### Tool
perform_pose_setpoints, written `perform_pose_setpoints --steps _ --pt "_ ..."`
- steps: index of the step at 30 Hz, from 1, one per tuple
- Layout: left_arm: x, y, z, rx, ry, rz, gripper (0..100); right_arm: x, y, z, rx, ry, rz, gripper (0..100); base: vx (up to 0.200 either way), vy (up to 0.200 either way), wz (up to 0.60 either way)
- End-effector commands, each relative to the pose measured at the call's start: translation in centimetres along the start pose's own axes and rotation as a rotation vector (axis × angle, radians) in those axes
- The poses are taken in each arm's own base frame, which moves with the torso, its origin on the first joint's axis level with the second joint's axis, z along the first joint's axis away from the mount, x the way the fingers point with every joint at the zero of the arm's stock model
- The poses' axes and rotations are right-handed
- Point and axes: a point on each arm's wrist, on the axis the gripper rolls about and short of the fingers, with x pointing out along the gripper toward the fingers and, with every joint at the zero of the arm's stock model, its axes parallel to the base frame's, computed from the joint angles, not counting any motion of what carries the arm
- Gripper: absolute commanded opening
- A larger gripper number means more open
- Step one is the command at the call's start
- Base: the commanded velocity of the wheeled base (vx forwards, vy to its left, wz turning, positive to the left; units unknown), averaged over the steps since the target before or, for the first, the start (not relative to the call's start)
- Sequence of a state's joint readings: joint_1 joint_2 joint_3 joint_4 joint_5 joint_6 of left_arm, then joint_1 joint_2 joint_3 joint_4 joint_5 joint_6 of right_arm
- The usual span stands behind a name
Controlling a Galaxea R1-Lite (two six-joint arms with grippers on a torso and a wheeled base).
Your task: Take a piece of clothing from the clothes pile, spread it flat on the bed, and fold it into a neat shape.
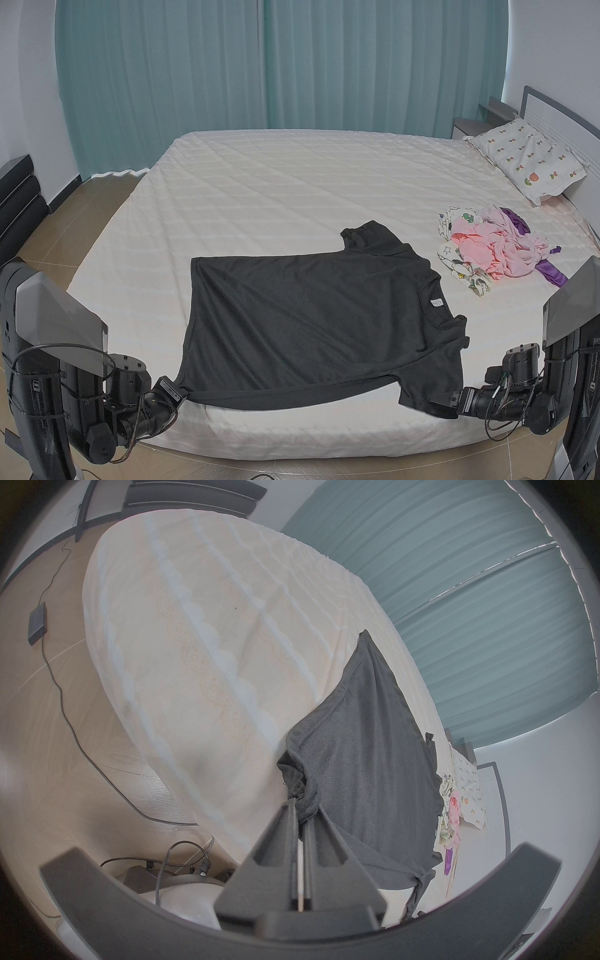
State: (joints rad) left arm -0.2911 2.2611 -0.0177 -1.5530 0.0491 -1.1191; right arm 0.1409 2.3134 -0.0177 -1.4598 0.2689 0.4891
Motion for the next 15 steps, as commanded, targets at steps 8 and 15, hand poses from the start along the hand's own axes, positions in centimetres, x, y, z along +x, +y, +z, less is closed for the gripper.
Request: perform_pose_setpoints --steps 8,15 --pt "-0.3 0.2 -0.1 0.000 0.003 0.005 0 -1.1 -0.5 0.1 0.034 0.009 -0.031 0 0.000 0.000 0.00" --pt "-0.3 0.2 -0.1 0.000 0.003 0.005 0 -2.9 -0.6 0.3 0.065 0.025 -0.066 0 0.000 0.000 0.00"
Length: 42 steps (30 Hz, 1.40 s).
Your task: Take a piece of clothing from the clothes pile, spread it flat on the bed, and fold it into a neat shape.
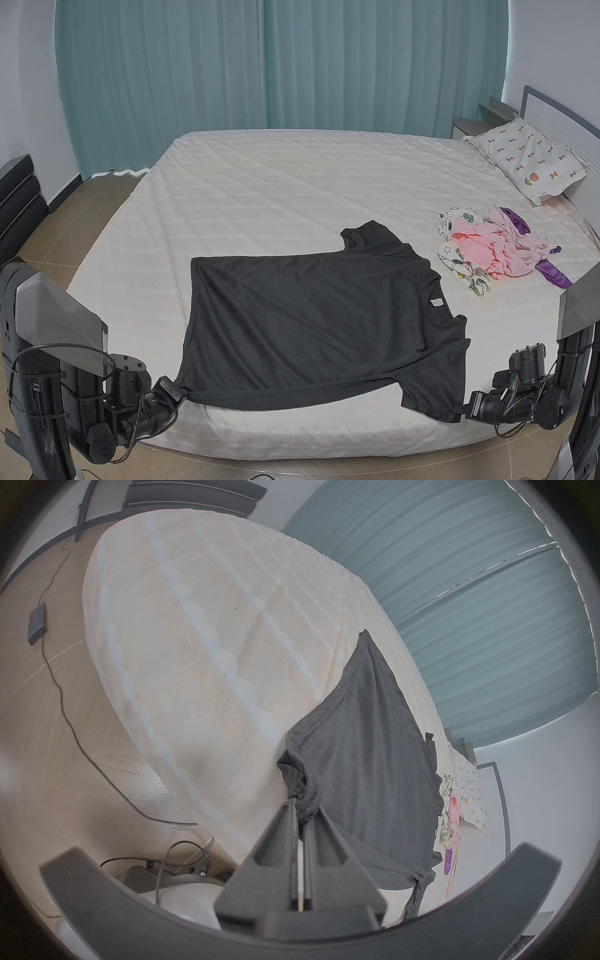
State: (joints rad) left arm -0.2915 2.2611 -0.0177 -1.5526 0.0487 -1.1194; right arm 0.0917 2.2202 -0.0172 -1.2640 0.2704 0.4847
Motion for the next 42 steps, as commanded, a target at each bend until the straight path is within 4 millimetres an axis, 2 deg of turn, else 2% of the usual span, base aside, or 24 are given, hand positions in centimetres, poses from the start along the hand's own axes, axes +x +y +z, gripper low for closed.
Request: perform_pose_setpoints --steps 1,14,21,28,42 --pt "-0.3 0.1 0.0 0.000 0.000 0.004 0 -1.6 0.0 0.4 0.012 -0.037 -0.004 0 0.000 0.000 0.00" --pt "-1.4 -0.6 0.4 0.013 -0.026 -0.020 0 -5.3 -0.3 0.0 -0.026 -0.018 -0.057 0 0.000 0.000 0.00" --pt "-3.1 -0.7 0.3 0.087 0.014 0.043 0 -6.1 -0.8 -0.1 -0.022 -0.013 -0.079 0 0.000 0.000 0.00" --pt "-2.9 -0.1 -0.1 0.143 0.023 0.098 0 -7.0 -1.3 -0.8 -0.054 0.039 -0.117 0 0.000 0.000 0.00" --pt "-3.3 0.3 -1.5 0.229 0.102 0.169 0 -8.5 -1.0 -1.4 -0.076 0.043 -0.122 0 0.000 0.000 0.00"
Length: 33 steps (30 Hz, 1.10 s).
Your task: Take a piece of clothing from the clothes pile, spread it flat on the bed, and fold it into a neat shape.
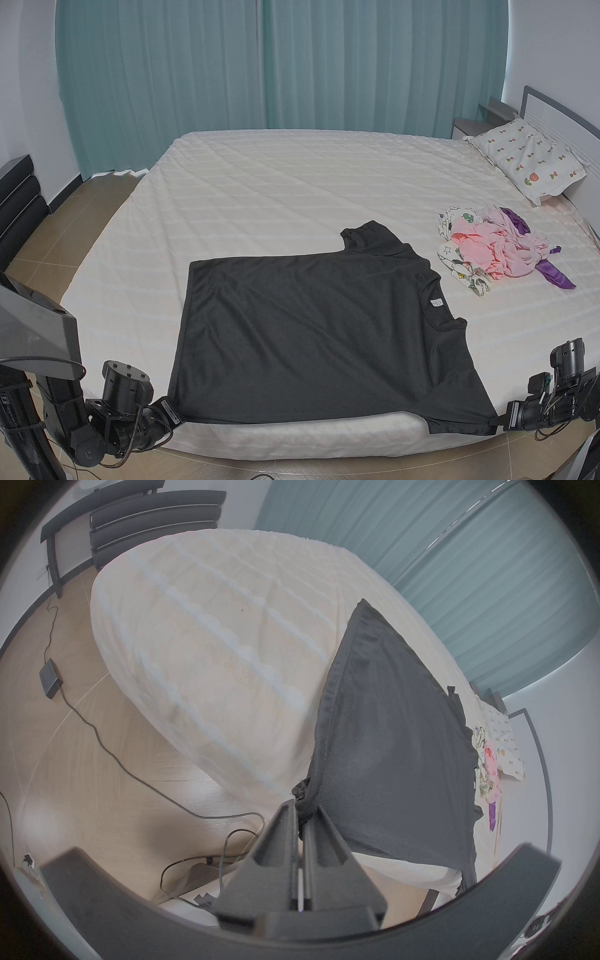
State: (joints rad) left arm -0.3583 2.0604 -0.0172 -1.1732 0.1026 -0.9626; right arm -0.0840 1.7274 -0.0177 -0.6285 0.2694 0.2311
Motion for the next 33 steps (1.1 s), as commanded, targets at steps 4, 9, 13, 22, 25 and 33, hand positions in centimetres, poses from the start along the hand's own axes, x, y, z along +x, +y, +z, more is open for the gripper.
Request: perform_pose_setpoints --steps 4,9,13,22,25,33 --pt "-0.5 0.3 -0.8 0.027 0.040 0.031 0 -0.8 0.0 -0.6 -0.005 -0.013 0.000 0 0.000 0.000 0.00" --pt "-1.2 0.2 -1.2 0.051 0.064 0.041 0 -0.9 0.0 -0.5 -0.003 -0.018 -0.002 0 0.000 0.000 0.00" --pt "-1.9 0.2 -2.0 0.088 0.105 0.060 0 -1.1 -0.2 -0.6 -0.010 -0.024 -0.009 0 0.000 0.000 0.00" --pt "-2.3 0.8 -2.4 0.106 0.140 0.121 0 -1.9 -0.8 -1.1 -0.039 -0.009 -0.038 0 0.000 0.000 0.00" --pt "-2.4 0.9 -2.8 0.126 0.159 0.133 0 -2.0 -1.0 -1.3 -0.050 0.006 -0.044 0 0.000 0.000 0.00" --pt "-3.2 0.7 -2.9 0.147 0.167 0.119 0 -2.7 -0.6 -0.7 -0.069 -0.071 -0.024 0 0.000 0.000 0.00"
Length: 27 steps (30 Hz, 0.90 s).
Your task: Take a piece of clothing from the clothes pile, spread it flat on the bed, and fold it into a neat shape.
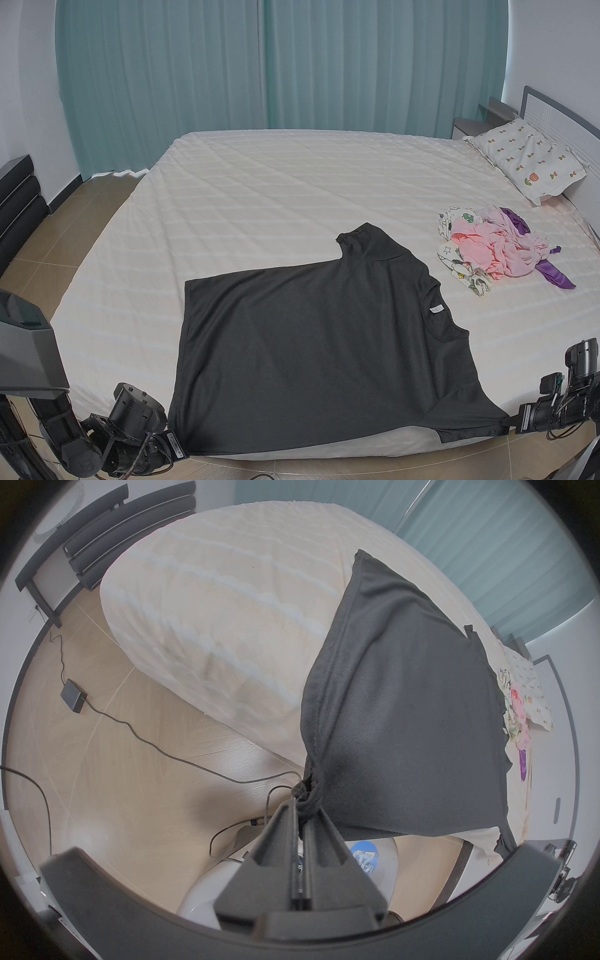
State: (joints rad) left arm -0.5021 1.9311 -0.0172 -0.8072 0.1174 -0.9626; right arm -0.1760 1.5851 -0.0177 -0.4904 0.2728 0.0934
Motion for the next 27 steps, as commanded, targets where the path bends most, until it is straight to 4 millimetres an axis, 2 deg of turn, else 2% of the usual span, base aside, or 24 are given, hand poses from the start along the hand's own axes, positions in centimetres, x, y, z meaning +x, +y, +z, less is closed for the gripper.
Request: perform_pose_setpoints --steps 1,8,16,27 --pt "-0.9 -0.1 0.2 -0.005 -0.032 -0.044 0 -0.7 0.2 0.3 -0.013 -0.058 0.014 0 0.000 0.000 0.00" --pt "-1.5 -1.3 2.5 -0.060 -0.146 -0.124 0 -1.3 1.3 2.4 -0.038 -0.153 0.067 0 0.000 0.000 0.00" --pt "-1.4 -2.9 5.3 -0.121 -0.246 -0.178 0 -1.2 3.1 5.8 -0.072 -0.231 0.125 0 0.000 0.000 0.00" --pt "-1.6 -4.1 7.5 -0.158 -0.317 -0.228 0 -0.3 4.3 10.0 -0.064 -0.300 0.127 0 0.000 0.000 0.00"
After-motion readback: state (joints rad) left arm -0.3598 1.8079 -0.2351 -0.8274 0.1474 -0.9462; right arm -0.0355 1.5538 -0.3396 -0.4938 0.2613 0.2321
